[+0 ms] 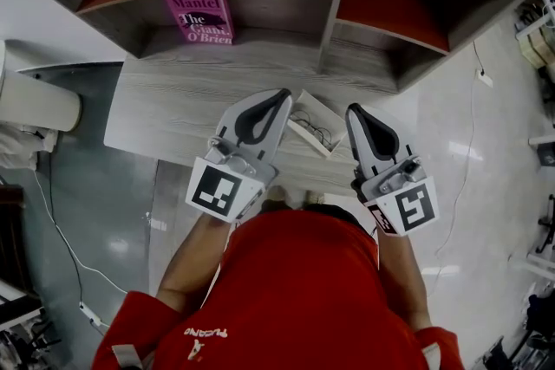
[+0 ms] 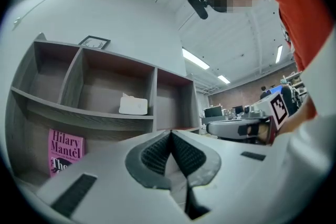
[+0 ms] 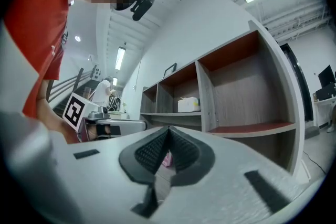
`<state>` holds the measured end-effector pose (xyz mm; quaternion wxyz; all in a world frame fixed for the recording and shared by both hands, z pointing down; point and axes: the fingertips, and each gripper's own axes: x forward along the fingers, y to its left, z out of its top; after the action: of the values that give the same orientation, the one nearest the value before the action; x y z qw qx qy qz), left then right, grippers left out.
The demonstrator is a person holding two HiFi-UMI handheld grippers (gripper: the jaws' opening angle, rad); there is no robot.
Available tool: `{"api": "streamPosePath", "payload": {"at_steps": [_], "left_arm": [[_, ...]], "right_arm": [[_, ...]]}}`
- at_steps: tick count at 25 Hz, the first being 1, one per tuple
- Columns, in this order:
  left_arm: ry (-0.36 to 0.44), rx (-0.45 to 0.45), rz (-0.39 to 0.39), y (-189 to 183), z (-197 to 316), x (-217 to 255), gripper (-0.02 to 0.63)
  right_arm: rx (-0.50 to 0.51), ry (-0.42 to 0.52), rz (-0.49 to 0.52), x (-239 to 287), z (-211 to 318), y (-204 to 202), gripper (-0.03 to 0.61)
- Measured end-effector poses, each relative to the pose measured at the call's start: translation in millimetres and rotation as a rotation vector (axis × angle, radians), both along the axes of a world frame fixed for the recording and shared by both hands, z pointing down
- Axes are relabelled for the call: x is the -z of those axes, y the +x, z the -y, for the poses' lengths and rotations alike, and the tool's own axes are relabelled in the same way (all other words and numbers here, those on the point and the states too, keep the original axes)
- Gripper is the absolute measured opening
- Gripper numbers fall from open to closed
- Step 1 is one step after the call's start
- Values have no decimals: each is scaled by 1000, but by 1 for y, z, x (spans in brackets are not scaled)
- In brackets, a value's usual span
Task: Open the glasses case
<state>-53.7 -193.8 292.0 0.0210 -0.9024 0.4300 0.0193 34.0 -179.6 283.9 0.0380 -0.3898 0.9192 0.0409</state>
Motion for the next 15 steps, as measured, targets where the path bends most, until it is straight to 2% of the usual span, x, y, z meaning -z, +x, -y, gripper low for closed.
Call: {"api": "streamPosePath", "payload": {"at_steps": [2, 7, 15], "left_arm": [[-5, 3, 1, -1, -3, -1, 9], [54, 27, -34, -2, -3, 14, 9], [47, 28, -37, -2, -5, 14, 9]], "right_arm": [[0, -4, 3, -2, -2, 0, 5], [0, -9, -11, -7, -6, -2, 3], [-2, -1, -29, -8, -10, -1, 5]]}}
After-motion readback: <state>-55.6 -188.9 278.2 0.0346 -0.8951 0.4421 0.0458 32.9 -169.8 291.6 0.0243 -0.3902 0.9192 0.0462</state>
